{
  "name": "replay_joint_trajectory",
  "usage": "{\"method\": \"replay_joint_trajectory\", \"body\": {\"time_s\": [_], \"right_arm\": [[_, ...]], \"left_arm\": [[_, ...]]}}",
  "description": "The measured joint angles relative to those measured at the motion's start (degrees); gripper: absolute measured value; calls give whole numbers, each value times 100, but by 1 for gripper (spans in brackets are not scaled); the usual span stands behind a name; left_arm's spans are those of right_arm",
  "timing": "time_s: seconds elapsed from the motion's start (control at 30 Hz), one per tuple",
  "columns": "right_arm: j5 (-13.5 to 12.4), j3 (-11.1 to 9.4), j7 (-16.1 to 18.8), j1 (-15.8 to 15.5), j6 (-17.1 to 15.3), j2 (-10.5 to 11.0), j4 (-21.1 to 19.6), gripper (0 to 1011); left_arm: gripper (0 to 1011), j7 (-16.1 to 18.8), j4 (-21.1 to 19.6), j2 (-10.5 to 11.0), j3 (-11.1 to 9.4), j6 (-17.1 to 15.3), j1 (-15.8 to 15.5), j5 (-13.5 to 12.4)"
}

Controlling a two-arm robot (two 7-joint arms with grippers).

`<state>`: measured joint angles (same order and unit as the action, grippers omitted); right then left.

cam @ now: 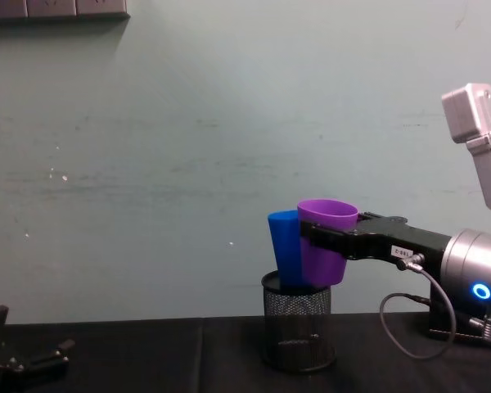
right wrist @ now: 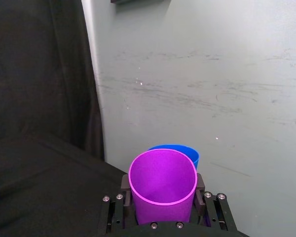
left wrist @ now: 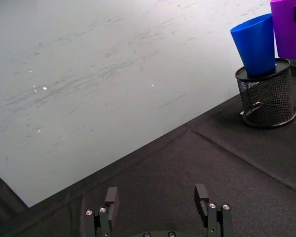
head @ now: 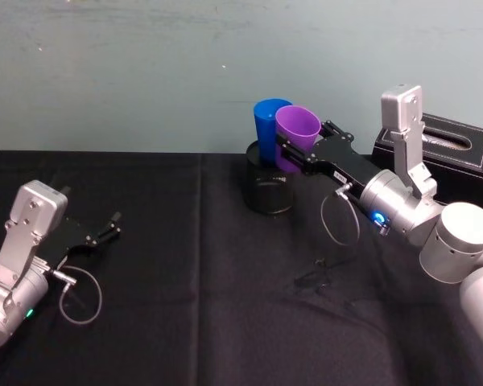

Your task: Pick up one cup with a gripper and tap it against the other cup.

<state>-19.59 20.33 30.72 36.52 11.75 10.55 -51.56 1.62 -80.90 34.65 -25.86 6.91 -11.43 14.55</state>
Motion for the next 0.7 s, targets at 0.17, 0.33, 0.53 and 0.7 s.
{"method": "replay_joint_trajectory", "body": {"time_s": [0.17, 0.33, 0.53, 0.7], "right_arm": [[3, -1, 7, 20, 6, -9, 9, 724], [9, -4, 7, 23, 7, -11, 9, 724], [7, -21, 6, -35, -9, 7, -59, 724], [-45, -73, -18, -184, -46, 50, -235, 724]], "left_arm": [[1011, 0, 0, 0, -1, 0, 0, 0], [1011, 0, 0, 0, 0, 0, 0, 0], [1011, 0, 0, 0, 0, 0, 0, 0], [1011, 0, 0, 0, -1, 0, 0, 0]]}}
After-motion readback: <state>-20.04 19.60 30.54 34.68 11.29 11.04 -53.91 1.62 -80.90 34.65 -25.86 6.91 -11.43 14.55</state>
